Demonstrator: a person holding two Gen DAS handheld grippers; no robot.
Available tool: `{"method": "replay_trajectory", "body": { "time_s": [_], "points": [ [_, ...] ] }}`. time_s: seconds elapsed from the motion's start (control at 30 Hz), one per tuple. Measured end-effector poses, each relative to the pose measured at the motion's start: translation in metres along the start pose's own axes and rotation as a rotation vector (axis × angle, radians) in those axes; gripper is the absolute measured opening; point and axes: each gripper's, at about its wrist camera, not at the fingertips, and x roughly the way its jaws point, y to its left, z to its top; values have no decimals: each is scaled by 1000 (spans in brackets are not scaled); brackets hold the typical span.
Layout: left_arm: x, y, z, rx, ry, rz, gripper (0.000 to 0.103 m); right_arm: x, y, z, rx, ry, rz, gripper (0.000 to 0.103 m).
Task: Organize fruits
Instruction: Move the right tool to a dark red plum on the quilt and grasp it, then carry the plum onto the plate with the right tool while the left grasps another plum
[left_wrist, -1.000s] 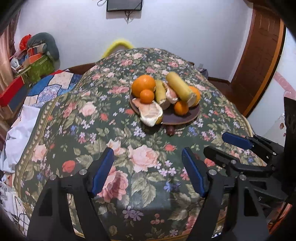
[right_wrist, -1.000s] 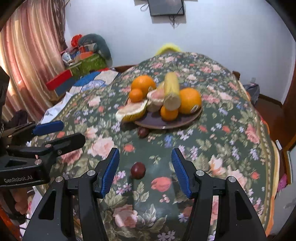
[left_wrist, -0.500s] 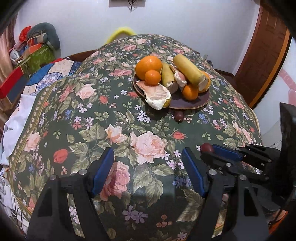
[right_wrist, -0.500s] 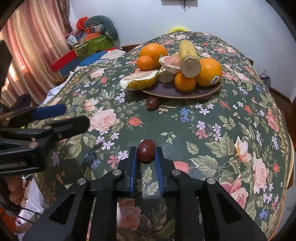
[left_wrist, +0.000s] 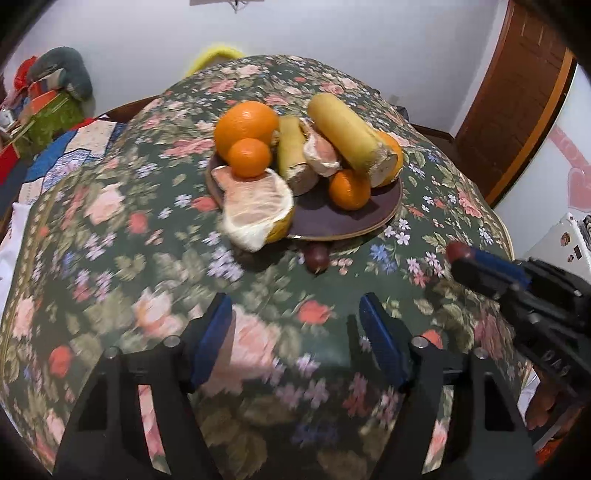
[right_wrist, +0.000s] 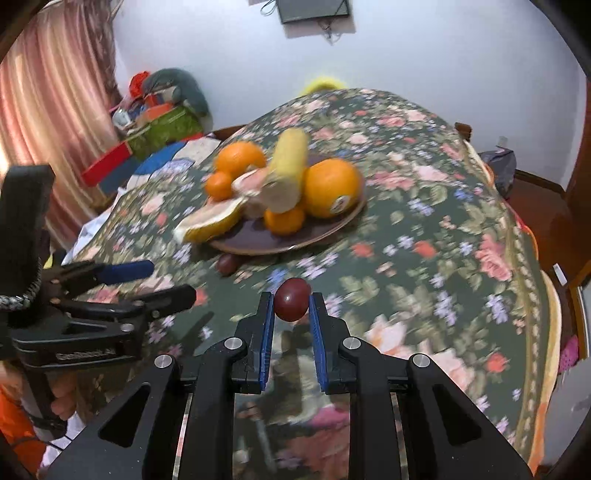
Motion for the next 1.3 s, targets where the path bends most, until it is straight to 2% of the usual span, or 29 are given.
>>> {"method": "replay_trajectory", "body": {
  "time_s": [0.17, 0.37, 0.63, 1.0, 1.3],
  "points": [
    [23, -10, 12, 34, 20, 8, 64, 1, -16, 4, 25, -9, -5, 17],
    [38, -14, 22, 57, 28, 19, 51, 5, -20, 6, 26, -13, 7, 17],
    [41, -14, 23, 63, 26, -10, 18, 8, -15, 7, 25, -15, 32, 17],
    [22, -8, 12, 49, 20, -28, 16, 5, -9, 11, 13, -26, 32, 17],
    [-12, -7, 33, 45, -74, -64, 16, 18, -10, 30, 2, -40, 16, 17]
  ]
}}
